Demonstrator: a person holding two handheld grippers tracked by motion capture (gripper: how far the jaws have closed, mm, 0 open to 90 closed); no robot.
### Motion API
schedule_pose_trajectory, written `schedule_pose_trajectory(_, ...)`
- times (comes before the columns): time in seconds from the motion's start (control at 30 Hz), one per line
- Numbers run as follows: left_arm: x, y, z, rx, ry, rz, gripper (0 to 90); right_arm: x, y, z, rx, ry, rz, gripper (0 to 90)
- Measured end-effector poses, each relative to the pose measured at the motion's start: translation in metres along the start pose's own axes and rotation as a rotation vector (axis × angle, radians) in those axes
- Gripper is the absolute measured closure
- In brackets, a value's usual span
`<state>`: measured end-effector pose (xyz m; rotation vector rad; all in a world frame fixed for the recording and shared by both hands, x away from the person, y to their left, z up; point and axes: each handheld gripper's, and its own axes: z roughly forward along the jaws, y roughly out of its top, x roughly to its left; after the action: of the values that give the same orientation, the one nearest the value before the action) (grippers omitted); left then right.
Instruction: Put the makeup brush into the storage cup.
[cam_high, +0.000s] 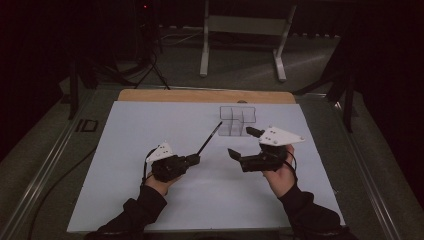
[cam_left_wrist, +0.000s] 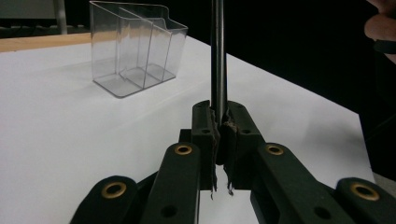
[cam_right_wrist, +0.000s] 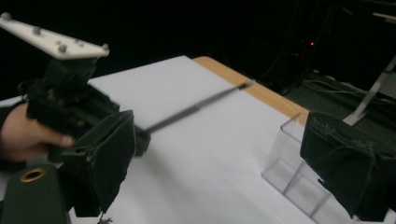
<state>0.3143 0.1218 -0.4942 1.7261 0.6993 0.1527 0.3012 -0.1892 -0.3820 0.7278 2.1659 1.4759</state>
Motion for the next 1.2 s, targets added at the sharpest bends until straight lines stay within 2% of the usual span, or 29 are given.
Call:
schedule_pose_trajectory(0.07,0.0,0.0,0.0,0.004,-0.001,0.001,85.4,0.002,0.003,0.007,-0.004,0.007,0.013,9.7)
schedule_pose_trajectory(0.2,-0.002,0.001,0.0,0.003,0.0,0.006,85.4,0.006,0.01,0.02,-0.032,-0.023,0.056,9.7)
schedule_pose_trajectory(0.3,-0.001,0.001,0.0,0.0,0.0,0.001,85.4,0.004,0.012,0.027,-0.039,-0.028,0.128,9.7)
schedule_pose_trajectory(0.43,-0.002,0.001,0.0,-0.004,-0.007,0.006,85.4,0.0,0.01,0.033,-0.036,-0.048,0.196,9.8)
schedule_pose_trajectory(0.5,-0.003,0.001,0.0,-0.005,-0.008,0.007,85.4,-0.002,0.009,0.037,-0.022,-0.048,0.236,9.9)
schedule_pose_trajectory(0.6,-0.003,0.001,0.0,-0.003,-0.01,0.013,85.4,-0.002,0.006,0.043,-0.021,-0.023,0.299,10.7)
schedule_pose_trajectory(0.63,-0.003,0.001,0.0,-0.001,-0.011,0.016,85.4,-0.003,0.005,0.044,-0.022,-0.007,0.327,14.8)
schedule_pose_trajectory(0.67,-0.003,0.001,0.0,-0.003,-0.011,0.015,85.4,-0.004,0.005,0.045,-0.022,0.005,0.352,14.9)
schedule_pose_trajectory(0.87,-0.005,0.001,0.001,0.002,-0.016,0.024,85.4,-0.01,0.0,0.048,-0.031,0.024,0.476,30.3)
schedule_pose_trajectory(1.0,-0.005,0.0,0.002,0.006,-0.018,0.027,85.4,-0.012,-0.002,0.052,-0.011,0.068,0.549,35.3)
schedule_pose_trajectory(1.2,-0.006,0.0,0.002,0.008,-0.022,0.037,85.4,-0.018,-0.008,0.057,-0.001,0.104,0.67,46.2)
